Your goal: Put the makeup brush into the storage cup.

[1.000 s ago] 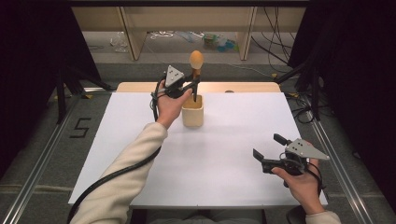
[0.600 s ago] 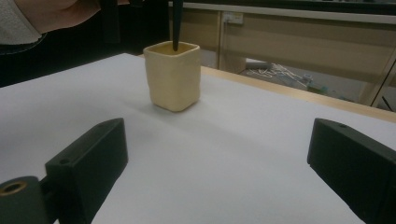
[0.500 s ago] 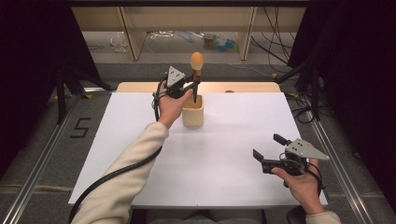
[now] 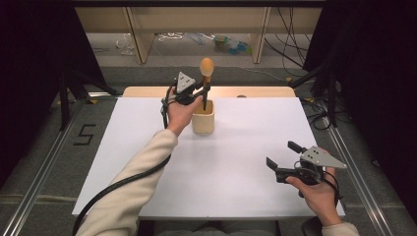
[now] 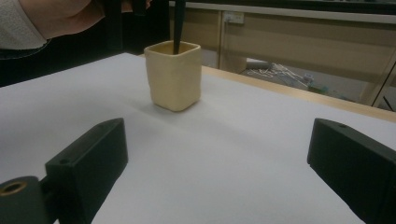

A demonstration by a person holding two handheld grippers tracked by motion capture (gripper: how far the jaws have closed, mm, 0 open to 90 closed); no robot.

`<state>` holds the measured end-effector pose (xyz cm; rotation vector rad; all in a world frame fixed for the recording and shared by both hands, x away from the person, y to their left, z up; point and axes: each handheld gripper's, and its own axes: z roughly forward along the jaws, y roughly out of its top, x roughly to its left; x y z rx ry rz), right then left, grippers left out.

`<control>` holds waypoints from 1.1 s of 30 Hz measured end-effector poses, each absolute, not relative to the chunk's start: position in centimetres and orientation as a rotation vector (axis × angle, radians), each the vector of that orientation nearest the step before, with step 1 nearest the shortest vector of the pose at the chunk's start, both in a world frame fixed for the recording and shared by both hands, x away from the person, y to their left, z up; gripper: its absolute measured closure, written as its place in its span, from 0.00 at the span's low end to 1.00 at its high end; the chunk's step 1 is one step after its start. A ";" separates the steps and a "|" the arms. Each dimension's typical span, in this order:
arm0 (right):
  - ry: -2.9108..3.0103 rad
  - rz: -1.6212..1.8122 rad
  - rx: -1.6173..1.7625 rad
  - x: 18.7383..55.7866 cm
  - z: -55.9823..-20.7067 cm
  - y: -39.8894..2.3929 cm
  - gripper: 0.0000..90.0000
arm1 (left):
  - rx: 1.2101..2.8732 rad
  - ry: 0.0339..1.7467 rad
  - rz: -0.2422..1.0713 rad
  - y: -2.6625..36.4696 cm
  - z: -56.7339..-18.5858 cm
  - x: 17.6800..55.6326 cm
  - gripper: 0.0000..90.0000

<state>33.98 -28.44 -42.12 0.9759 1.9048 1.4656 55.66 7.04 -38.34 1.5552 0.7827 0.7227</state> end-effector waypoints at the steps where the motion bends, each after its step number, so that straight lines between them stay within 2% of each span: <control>1: 1.900 1.475 0.975 34.0 -42.1 -28.4 0.07 | 1.557 0.781 0.724 7.0 -38.4 55.7 0.76; 33: 1.905 1.454 0.974 34.0 -42.1 -28.4 0.07 | 1.589 0.810 0.713 7.1 -39.7 56.2 0.76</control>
